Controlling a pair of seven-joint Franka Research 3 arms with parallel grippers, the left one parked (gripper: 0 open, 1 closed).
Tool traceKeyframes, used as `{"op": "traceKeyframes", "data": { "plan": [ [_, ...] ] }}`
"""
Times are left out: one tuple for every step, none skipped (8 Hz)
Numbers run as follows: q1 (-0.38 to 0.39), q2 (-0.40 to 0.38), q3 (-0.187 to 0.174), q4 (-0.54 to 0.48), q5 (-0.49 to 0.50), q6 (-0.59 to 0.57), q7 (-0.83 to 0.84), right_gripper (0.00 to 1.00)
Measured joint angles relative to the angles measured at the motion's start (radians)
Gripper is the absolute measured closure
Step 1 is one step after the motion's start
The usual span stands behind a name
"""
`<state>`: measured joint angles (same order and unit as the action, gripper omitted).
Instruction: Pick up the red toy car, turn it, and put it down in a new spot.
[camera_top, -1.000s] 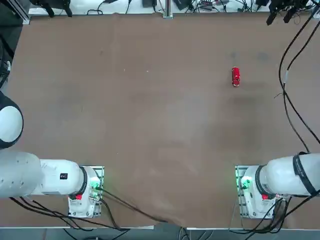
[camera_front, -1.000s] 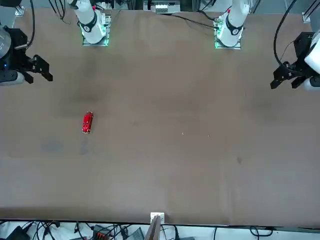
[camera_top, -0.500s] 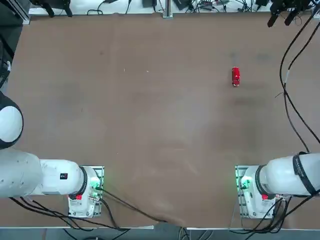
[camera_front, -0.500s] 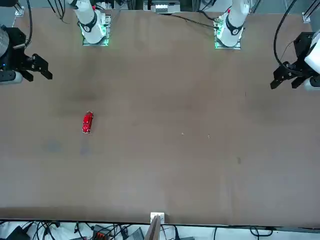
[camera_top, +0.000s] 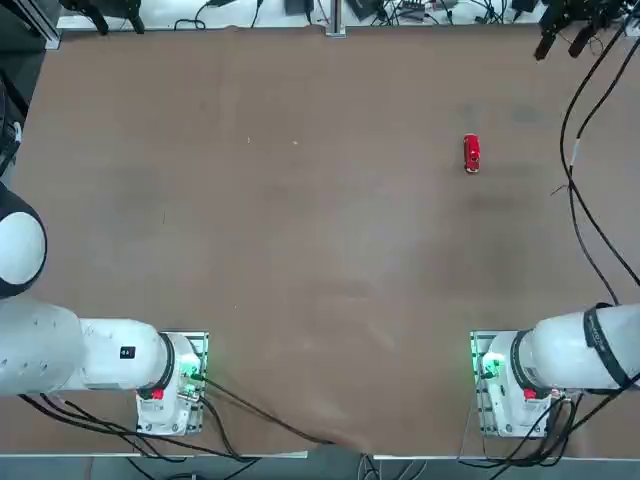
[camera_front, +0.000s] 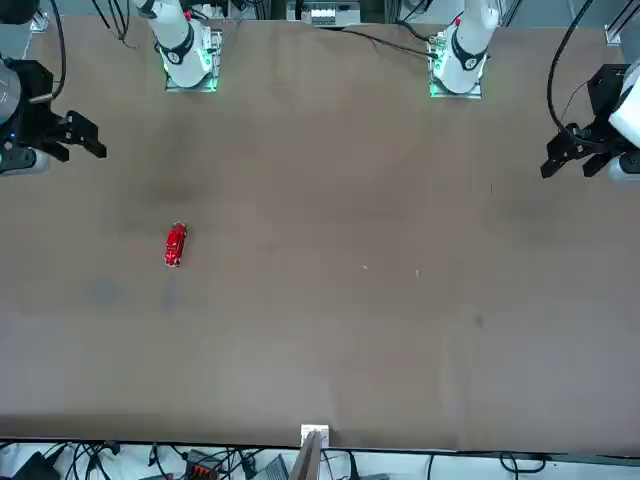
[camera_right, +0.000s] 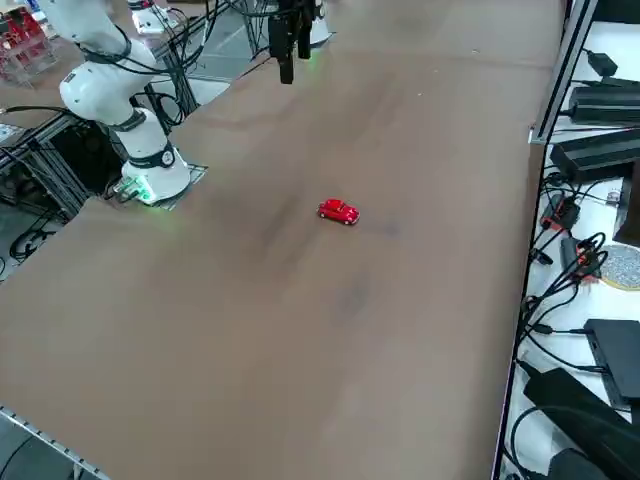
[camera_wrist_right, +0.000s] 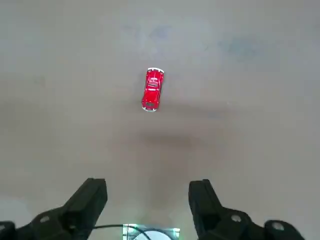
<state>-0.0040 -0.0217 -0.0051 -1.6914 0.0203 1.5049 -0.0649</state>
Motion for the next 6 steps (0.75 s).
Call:
{"op": "traceKeyframes", "data": {
  "plan": [
    [-0.002,0.010,0.000,-0.005,0.000,-0.034,0.031,0.00],
    [-0.001,0.026,0.000,-0.022,0.000,-0.036,0.055,0.00],
    [0.001,0.055,0.001,-0.044,0.001,-0.008,0.088,0.00],
    [0.004,0.094,0.002,-0.068,0.003,0.051,0.124,0.00],
    [0.007,0.134,0.005,-0.102,0.005,0.147,0.154,0.00],
    [0.013,0.166,0.009,-0.162,0.007,0.283,0.178,0.00]
  ]
}}
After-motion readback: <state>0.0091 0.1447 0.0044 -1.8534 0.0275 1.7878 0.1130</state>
